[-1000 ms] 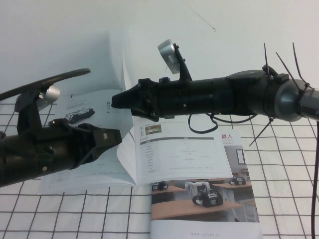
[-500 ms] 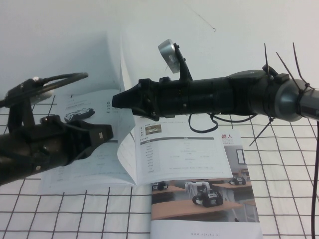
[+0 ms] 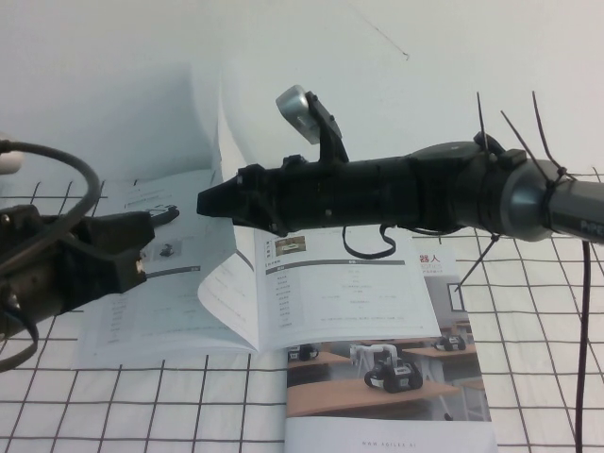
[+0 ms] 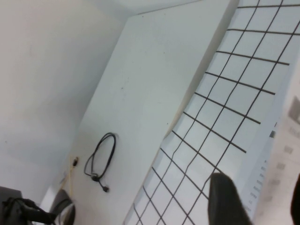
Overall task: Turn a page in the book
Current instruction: Open the closed book
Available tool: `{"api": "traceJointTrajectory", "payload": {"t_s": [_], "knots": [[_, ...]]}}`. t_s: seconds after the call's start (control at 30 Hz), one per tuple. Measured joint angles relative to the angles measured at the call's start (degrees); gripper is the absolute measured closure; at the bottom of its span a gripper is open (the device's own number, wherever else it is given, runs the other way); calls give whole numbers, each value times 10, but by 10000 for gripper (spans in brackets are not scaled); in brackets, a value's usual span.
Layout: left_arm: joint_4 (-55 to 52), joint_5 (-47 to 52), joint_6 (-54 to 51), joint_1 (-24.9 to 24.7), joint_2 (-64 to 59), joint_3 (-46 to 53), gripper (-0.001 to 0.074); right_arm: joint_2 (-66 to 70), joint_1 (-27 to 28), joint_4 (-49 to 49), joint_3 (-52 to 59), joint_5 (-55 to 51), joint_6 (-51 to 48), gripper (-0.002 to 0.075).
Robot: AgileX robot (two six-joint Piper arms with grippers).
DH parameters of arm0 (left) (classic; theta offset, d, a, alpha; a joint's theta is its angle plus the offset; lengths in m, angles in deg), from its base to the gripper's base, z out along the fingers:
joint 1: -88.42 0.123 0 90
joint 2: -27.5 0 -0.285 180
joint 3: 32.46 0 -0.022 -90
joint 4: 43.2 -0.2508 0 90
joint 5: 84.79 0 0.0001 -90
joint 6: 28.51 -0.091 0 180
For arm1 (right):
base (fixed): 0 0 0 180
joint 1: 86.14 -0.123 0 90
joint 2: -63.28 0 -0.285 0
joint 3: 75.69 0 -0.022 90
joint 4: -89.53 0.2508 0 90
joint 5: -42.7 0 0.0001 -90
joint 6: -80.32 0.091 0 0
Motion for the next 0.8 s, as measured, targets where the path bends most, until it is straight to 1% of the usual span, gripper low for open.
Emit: {"api": "traceJointTrajectory", "payload": {"t_s": [0.2, 0.43, 0.67, 0.8], "knots": [[-17, 20, 21, 0, 0, 0, 738, 6, -21, 0, 0, 20, -22, 421], [-18, 20, 25, 0, 0, 0, 738, 31, -27, 3, -2, -7, -23, 421], [-19, 62, 28, 0, -7, 1, 738, 31, -27, 3, -55, -38, -23, 421], [-20, 56, 44, 0, -11, 15, 738, 31, -31, 3, -79, -45, -23, 421]]}}
